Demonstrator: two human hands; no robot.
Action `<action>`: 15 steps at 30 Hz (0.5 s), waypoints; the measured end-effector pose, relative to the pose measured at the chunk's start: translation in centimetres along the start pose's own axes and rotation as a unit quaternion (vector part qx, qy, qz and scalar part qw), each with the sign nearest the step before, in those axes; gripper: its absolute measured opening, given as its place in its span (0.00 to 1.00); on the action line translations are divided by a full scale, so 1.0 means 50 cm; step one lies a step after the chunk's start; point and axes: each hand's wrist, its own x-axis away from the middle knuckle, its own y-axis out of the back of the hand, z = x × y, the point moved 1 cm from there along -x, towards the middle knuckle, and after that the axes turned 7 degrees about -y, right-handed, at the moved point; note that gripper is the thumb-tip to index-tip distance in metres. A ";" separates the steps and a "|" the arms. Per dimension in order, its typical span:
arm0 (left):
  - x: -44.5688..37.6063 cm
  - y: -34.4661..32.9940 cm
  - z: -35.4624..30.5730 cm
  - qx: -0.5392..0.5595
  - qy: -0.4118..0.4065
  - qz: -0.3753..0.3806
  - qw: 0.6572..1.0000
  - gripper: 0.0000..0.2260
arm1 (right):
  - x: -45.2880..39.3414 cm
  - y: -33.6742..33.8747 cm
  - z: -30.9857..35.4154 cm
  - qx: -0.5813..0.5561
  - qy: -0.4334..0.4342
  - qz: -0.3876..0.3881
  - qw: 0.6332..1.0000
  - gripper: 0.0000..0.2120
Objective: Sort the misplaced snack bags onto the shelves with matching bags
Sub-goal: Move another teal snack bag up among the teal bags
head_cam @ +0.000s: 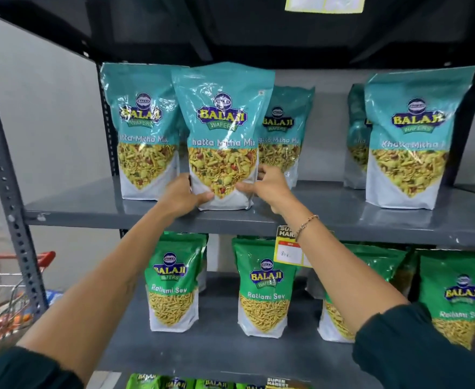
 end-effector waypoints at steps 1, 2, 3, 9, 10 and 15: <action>-0.007 -0.010 -0.006 0.002 0.003 0.012 1.000 0.22 | -0.005 0.015 -0.003 -0.007 -0.007 0.000 1.000 0.32; -0.015 -0.022 -0.013 0.017 0.010 0.018 1.000 0.22 | -0.010 0.032 -0.008 -0.012 -0.015 0.002 1.000 0.29; -0.023 -0.036 -0.024 0.038 0.016 0.022 0.999 0.22 | -0.017 0.051 -0.015 -0.014 -0.022 0.003 1.000 0.28; -0.080 -0.125 -0.078 0.172 0.036 0.048 0.983 0.28 | -0.042 0.150 -0.053 -0.035 -0.033 -0.023 0.999 0.23; -0.082 -0.137 -0.091 0.189 0.037 0.048 0.980 0.25 | -0.043 0.163 -0.055 -0.039 -0.031 -0.025 0.998 0.21; -0.098 -0.182 -0.120 0.222 0.034 0.048 0.973 0.26 | -0.053 0.207 -0.063 -0.050 -0.032 -0.022 0.998 0.22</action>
